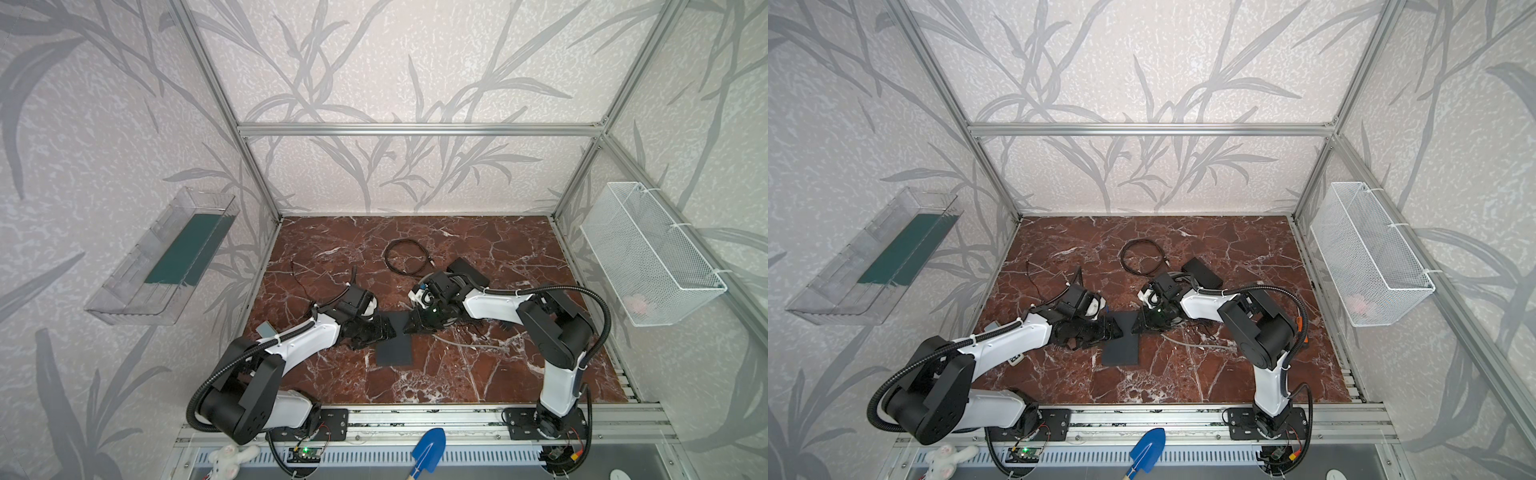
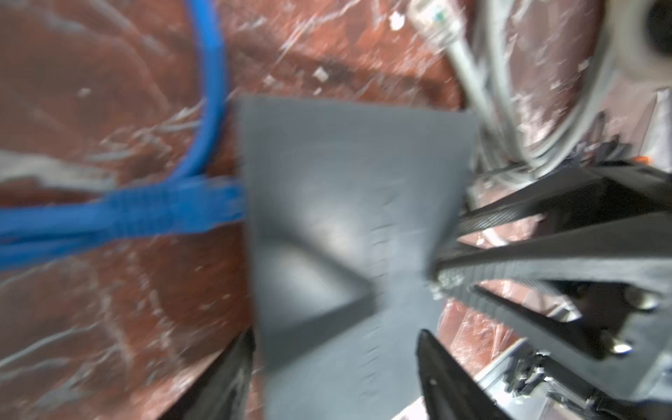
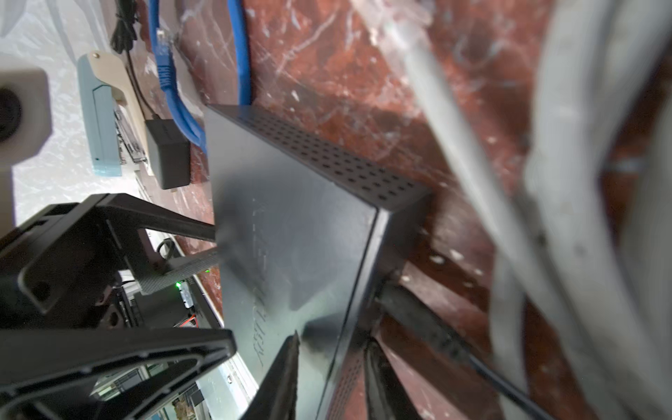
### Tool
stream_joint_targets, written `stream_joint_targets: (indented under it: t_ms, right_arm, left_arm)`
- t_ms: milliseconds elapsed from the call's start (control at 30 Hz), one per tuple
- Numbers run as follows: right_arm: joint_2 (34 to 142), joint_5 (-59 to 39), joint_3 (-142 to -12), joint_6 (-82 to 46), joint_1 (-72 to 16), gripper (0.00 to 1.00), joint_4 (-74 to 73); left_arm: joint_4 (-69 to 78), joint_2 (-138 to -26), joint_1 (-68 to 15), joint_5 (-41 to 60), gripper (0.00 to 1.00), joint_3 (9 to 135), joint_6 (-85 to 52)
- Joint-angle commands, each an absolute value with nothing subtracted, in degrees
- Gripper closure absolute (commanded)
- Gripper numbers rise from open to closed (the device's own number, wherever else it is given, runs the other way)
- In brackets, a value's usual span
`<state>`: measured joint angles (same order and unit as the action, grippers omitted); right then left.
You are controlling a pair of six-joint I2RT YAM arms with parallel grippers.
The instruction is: Insert the plug into the switch port
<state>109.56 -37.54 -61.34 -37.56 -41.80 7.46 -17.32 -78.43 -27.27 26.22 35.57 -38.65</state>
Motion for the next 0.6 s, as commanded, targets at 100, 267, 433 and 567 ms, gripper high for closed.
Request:
stream_joint_targets:
  t_ms: [100,267,433,567]
  right_arm:
    - [109.78,-41.31,-68.39,-34.87,-43.74,0.70,5.96]
    - [111.62,-41.57,-73.00,-35.74,-43.94,0.70,5.18]
    - [116.19,-40.93,-77.80,-36.08,-44.10,0.70,3.37]
    - [121.13,-41.11,-83.14,-35.61,-44.04,0.70,3.51]
  left_arm:
    - [-14.17,-79.12,-27.40,29.43,0.38,41.54,-38.79]
    - [-17.57,-78.55,-25.61,26.90,0.37,45.85,-36.32]
    - [-17.82,-80.85,-20.89,26.35,0.37,47.81,-32.62]
    - [-17.18,-84.59,-16.60,26.29,0.37,50.40,-29.03]
